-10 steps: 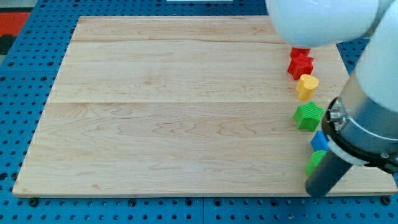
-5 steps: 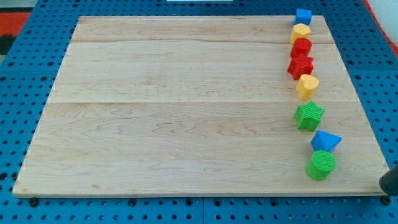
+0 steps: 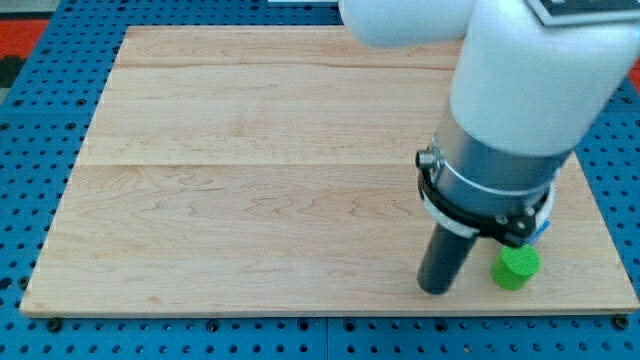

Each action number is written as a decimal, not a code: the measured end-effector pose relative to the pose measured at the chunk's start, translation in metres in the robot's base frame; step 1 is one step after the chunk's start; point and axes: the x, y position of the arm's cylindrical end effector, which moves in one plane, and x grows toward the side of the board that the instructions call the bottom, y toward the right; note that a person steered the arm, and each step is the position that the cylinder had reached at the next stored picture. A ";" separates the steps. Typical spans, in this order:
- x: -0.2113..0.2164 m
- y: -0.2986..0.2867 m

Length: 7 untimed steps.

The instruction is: Slide the green circle to the right

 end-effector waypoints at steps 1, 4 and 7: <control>-0.014 0.021; -0.015 0.042; -0.013 0.065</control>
